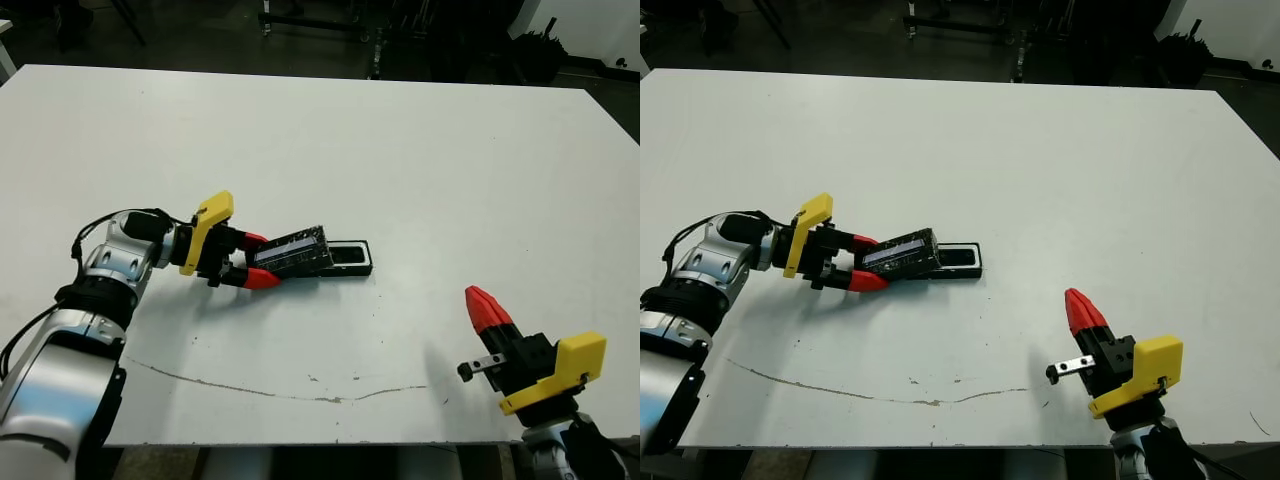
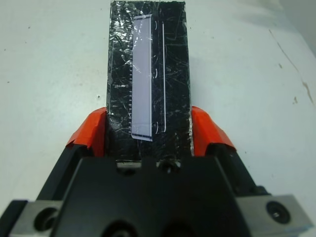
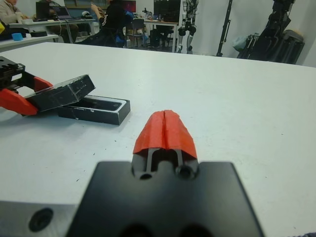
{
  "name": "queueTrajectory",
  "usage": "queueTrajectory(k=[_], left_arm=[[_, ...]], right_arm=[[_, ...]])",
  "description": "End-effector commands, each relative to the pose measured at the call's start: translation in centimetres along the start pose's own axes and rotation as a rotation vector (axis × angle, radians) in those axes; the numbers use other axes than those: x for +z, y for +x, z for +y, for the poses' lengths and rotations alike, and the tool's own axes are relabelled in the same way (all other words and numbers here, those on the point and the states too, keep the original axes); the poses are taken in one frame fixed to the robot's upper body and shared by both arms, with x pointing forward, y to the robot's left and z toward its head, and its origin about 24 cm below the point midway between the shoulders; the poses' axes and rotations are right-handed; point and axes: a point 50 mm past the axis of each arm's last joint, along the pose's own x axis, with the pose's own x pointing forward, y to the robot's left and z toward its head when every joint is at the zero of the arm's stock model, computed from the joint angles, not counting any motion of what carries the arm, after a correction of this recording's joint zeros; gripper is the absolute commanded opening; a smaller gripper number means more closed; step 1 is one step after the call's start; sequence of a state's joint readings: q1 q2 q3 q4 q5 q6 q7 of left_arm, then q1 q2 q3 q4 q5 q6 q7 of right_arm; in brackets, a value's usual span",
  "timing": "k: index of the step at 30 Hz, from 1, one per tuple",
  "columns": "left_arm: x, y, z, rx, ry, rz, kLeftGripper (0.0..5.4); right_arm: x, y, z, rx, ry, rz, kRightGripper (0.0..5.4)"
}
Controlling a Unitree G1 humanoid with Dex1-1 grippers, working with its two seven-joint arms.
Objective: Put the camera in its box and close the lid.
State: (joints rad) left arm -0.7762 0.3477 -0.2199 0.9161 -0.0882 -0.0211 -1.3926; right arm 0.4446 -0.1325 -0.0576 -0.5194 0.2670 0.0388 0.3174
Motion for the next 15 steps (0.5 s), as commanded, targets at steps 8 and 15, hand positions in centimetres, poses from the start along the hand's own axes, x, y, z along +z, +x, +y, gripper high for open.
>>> queueTrajectory(k=[8,15], left_arm=[[-0.6,2.3,-0.3,0.0,-0.006,0.034,3.16],[0.0,3.6,-0.4,-0.023,0.026,0.029,3.16]], right_arm=[[-0.1,-0.2,0.0,0.002,0.018,0.014,0.0],[-0.2,-0.3,0.1,0.0,0.017,0.015,0.0]])
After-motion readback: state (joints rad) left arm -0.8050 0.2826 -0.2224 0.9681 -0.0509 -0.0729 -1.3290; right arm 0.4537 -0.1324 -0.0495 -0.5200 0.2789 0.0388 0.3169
